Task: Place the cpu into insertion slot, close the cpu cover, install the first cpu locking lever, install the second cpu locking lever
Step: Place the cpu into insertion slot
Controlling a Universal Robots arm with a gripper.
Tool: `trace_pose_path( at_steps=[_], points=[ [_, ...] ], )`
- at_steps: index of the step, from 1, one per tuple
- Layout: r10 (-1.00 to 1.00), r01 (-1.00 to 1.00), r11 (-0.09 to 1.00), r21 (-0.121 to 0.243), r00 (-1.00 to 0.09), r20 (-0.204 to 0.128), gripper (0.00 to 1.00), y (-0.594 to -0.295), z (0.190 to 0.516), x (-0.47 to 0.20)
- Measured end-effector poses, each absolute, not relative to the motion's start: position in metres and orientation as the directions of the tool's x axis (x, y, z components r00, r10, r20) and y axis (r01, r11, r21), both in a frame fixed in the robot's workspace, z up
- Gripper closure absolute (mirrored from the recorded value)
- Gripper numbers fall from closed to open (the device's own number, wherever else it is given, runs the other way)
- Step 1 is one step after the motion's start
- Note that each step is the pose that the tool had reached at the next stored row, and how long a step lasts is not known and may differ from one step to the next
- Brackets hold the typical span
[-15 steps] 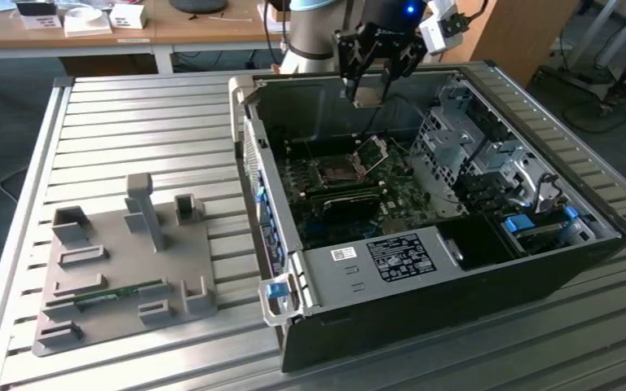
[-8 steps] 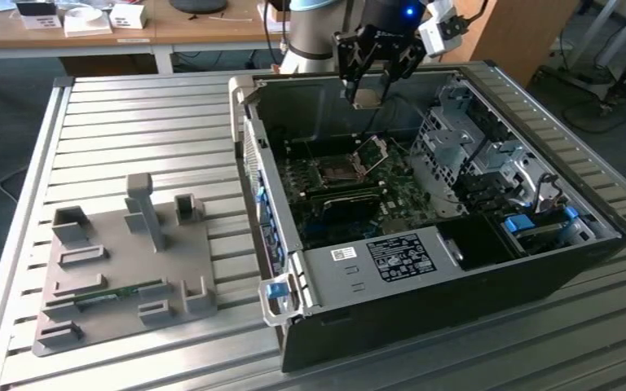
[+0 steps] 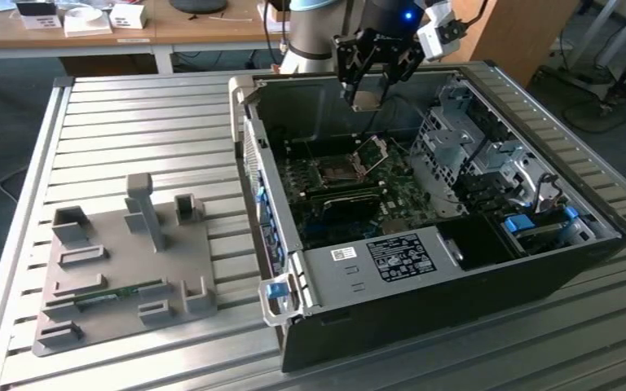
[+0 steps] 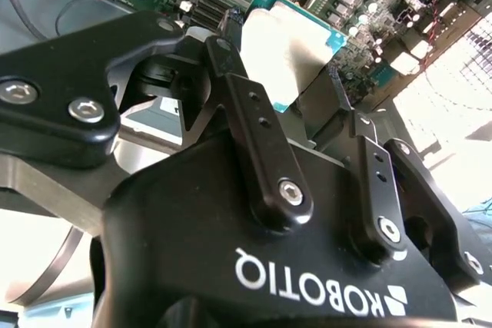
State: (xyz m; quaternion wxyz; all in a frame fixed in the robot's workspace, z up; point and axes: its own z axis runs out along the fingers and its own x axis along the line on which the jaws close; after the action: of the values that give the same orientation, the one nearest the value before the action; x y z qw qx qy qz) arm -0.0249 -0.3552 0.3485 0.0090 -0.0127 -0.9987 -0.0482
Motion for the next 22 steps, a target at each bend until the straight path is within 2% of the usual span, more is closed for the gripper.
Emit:
trace_pose_path(
  at_steps=[22],
  points=[
    [0.024,0.026,0.995,0.099,-1.000,0.019,0.46,-0.355,0.338,-0.025]
  ],
)
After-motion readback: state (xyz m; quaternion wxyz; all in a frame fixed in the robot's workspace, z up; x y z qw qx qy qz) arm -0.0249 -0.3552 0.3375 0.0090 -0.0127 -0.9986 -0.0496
